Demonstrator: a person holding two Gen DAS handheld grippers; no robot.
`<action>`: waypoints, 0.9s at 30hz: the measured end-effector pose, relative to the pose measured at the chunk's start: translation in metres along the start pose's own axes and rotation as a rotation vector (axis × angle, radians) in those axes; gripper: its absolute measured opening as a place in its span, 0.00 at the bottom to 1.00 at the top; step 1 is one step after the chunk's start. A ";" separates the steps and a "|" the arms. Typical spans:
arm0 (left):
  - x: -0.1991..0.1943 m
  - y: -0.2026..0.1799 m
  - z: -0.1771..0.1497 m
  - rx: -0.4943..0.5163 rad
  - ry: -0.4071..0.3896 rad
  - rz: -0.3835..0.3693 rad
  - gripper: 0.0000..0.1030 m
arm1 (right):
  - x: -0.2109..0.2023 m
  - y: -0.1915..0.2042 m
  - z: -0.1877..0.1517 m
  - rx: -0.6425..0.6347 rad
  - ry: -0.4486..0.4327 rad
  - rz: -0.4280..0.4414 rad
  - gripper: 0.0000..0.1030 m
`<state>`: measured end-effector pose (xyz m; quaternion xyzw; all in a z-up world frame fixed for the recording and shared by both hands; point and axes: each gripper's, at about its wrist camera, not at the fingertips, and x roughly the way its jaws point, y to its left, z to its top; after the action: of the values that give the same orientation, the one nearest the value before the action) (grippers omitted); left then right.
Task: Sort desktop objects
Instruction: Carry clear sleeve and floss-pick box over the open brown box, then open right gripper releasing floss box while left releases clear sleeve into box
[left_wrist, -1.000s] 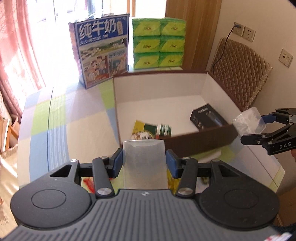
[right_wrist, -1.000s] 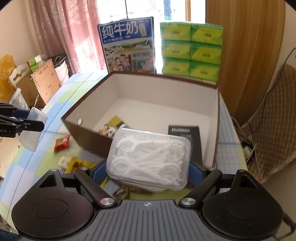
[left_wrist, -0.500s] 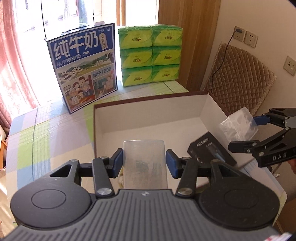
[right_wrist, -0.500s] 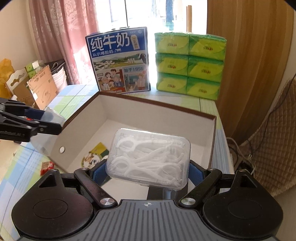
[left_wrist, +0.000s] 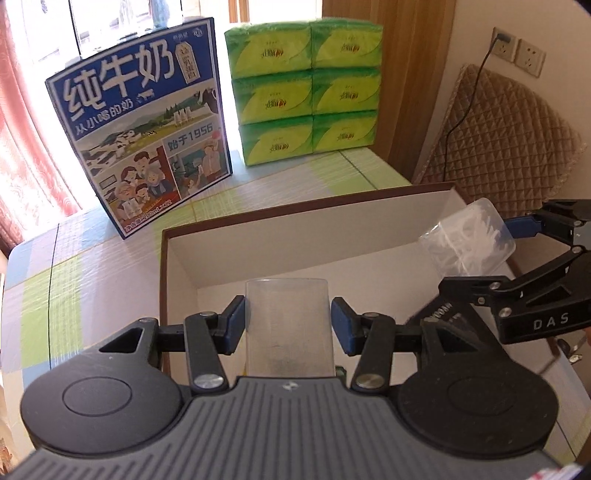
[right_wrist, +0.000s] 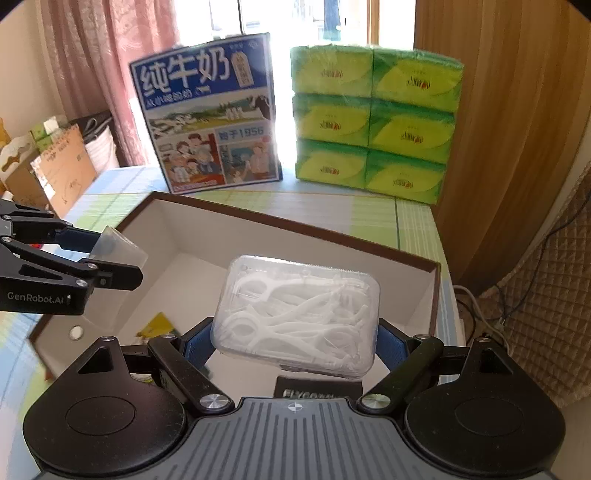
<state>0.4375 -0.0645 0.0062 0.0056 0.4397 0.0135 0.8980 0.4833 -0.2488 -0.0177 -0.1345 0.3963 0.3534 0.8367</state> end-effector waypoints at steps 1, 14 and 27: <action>0.006 0.000 0.002 0.002 0.009 0.003 0.44 | 0.007 -0.001 0.002 0.001 0.009 -0.007 0.83; 0.080 -0.001 0.020 0.013 0.113 0.046 0.44 | 0.069 -0.018 0.009 0.016 0.094 -0.048 0.83; 0.125 0.004 0.019 0.037 0.182 0.093 0.44 | 0.092 -0.018 0.008 -0.071 0.117 -0.123 0.83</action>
<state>0.5292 -0.0567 -0.0806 0.0413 0.5190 0.0477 0.8524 0.5410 -0.2128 -0.0832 -0.2083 0.4228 0.3068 0.8269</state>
